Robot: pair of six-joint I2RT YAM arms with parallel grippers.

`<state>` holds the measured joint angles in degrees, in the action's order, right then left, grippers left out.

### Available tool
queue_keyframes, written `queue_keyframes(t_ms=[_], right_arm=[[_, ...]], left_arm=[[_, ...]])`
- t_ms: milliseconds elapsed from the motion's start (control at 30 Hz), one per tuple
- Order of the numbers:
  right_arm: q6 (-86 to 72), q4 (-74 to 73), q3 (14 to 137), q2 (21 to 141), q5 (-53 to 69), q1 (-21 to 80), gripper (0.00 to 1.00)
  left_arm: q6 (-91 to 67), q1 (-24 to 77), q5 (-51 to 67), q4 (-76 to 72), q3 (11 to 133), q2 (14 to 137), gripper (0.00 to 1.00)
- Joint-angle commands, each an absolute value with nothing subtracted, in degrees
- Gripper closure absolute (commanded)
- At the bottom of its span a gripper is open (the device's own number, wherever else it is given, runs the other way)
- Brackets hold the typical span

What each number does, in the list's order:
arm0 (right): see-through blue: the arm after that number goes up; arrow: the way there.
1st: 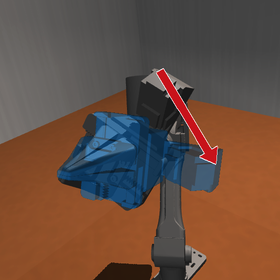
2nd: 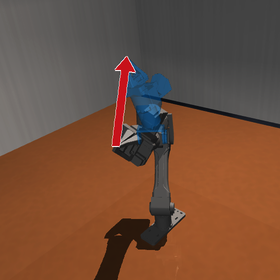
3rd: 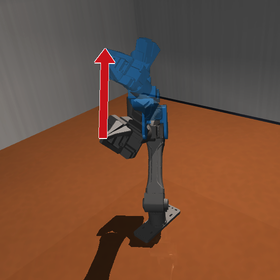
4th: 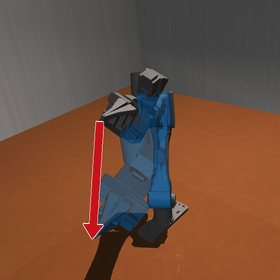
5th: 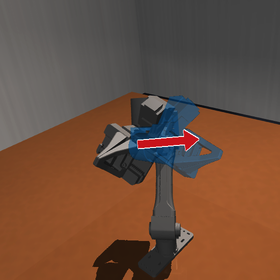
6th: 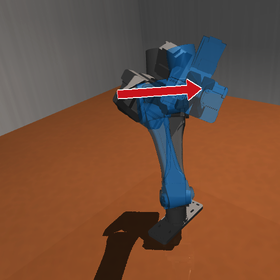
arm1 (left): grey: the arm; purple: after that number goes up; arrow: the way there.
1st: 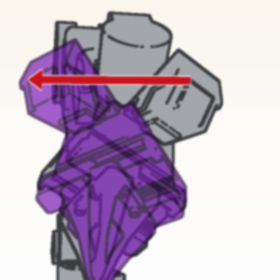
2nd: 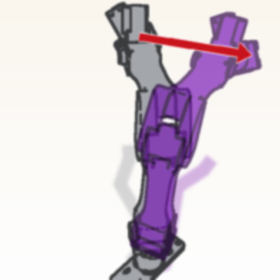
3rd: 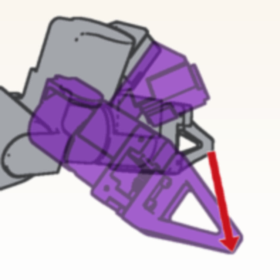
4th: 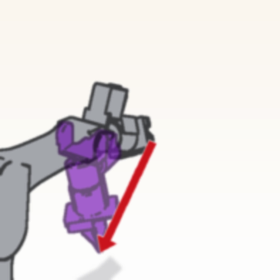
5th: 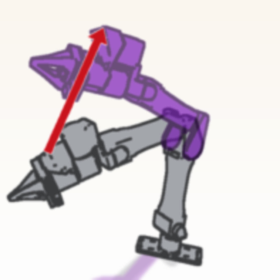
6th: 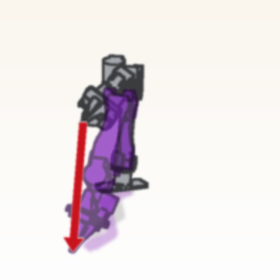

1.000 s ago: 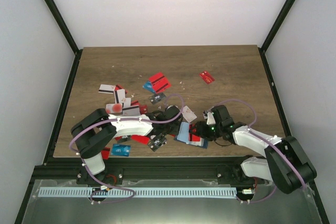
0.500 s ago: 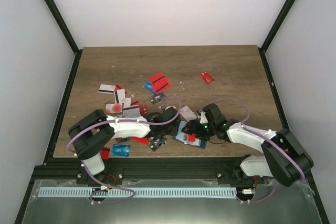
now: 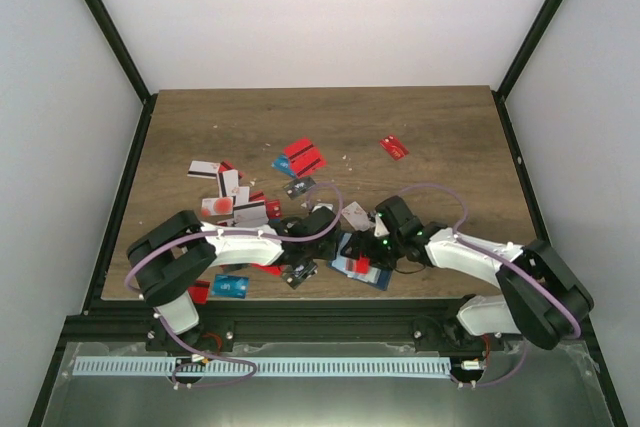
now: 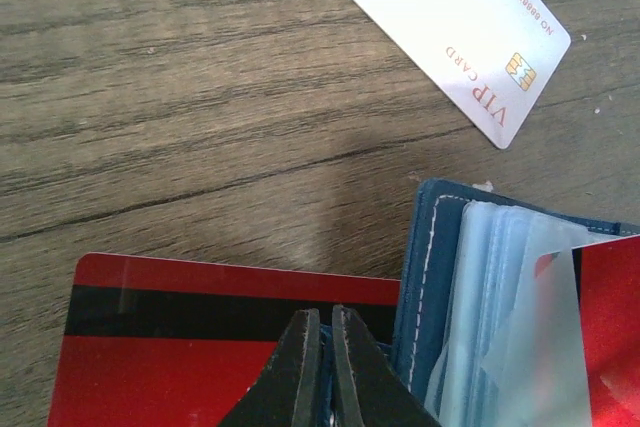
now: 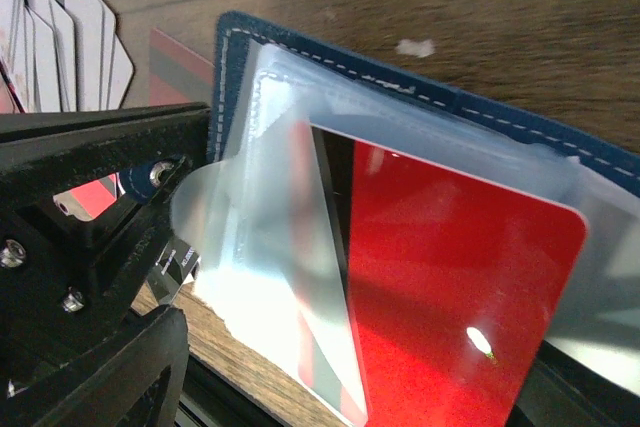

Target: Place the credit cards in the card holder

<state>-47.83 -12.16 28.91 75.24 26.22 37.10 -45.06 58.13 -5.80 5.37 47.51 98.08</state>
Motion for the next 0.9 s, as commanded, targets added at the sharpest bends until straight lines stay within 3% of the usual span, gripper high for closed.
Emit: queue_keyframes(t_ms=[0,333,867], right_arm=[[-50.8,-19.4,29.9,80.3,22.1,41.8,0.21],[-54.1,-24.2,35.2,81.5,20.0,44.2,0.12],[-48.4,-36.1,36.5,80.9,19.1,46.2,0.1]], left_arm=[[-45.8,58.2,-4.4,8.1,43.6,98.5,0.96],[-47.3,58.2,-2.3,3.6,37.5,96.1,0.96],[-46.8,58.1,-3.6,2.9,35.1,93.8,0.96]])
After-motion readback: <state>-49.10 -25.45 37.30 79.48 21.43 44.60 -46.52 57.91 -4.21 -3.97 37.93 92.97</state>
